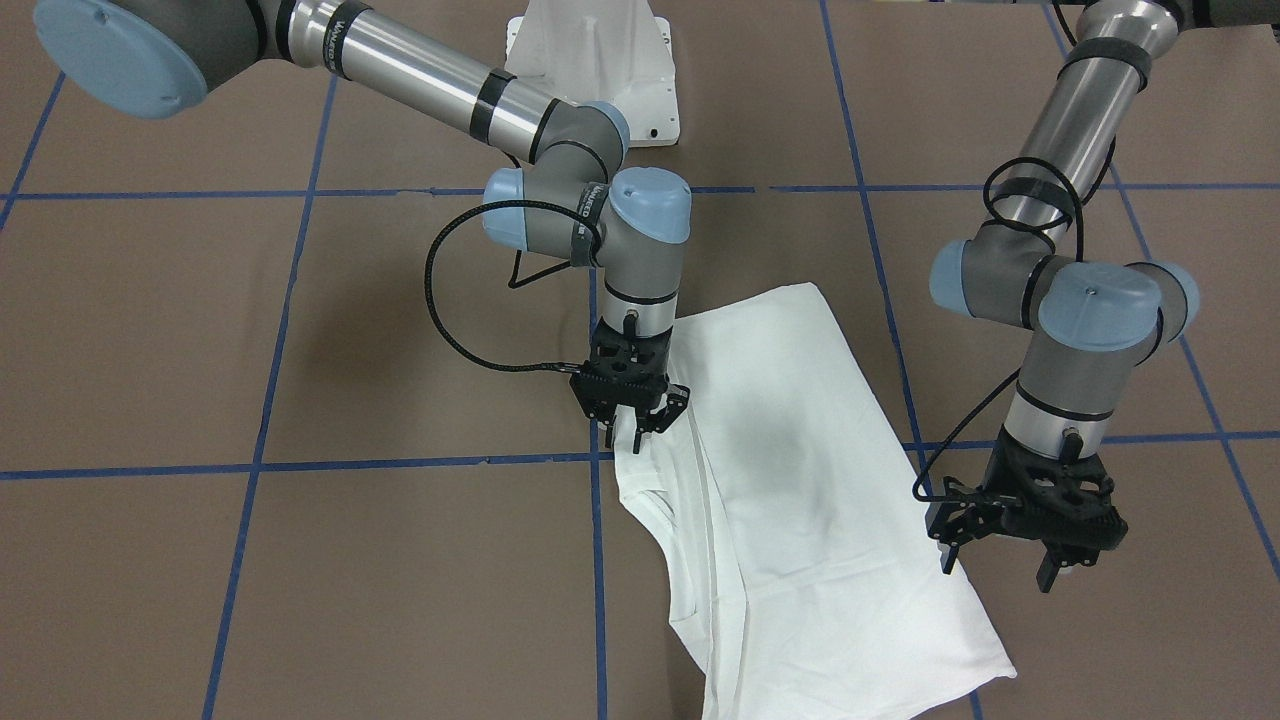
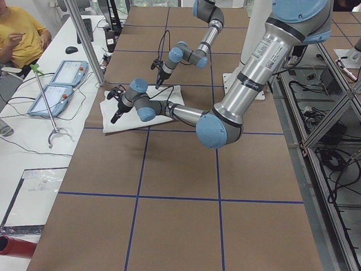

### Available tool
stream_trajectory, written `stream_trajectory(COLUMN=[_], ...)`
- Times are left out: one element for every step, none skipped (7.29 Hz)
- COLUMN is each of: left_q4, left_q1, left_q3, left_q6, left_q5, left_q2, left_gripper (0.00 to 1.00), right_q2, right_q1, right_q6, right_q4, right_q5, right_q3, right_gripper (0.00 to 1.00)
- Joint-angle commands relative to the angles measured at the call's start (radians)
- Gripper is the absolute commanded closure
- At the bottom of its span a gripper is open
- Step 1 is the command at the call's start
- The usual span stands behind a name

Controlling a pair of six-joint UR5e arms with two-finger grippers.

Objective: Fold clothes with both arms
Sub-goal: 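Reach the right gripper to the shirt side edge nearest it and grasp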

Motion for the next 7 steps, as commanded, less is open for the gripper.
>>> stream_trajectory(left_q4=[0.0,0.0,0.0,0.0,0.0,0.0,0.0], left_q1=[0.0,0.0,0.0,0.0,0.0,0.0,0.0], left_q3=[0.0,0.0,0.0,0.0,0.0,0.0,0.0], left_q6=[0.0,0.0,0.0,0.0,0.0,0.0,0.0], left_q5=[0.0,0.0,0.0,0.0,0.0,0.0,0.0], left_q2=[0.0,0.0,0.0,0.0,0.0,0.0,0.0], left_gripper=[0.0,0.0,0.0,0.0,0.0,0.0,0.0], right_q2=[-0.002,-0.003,-0.005,-0.005,-0.005,-0.003,-0.003], right_q1=[-0.001,-0.001,-0.001,-0.002,-0.005,-0.005,-0.005], right_q6=[-0.001,-0.015,-0.034,-0.034,-0.034,-0.034,-0.035], right_q4=[-0.001,-0.001,-0.001,-0.001,-0.001,-0.001,-0.003], right_q5=[-0.001,-0.002,-0.005,-0.005,-0.011,-0.013,-0.013], right_q3=[0.0,-0.002,-0.002,-0.003,-0.008,-0.008,-0.008], right_gripper=[0.63,0.63,0.63,0.63,0.65,1.0,1.0])
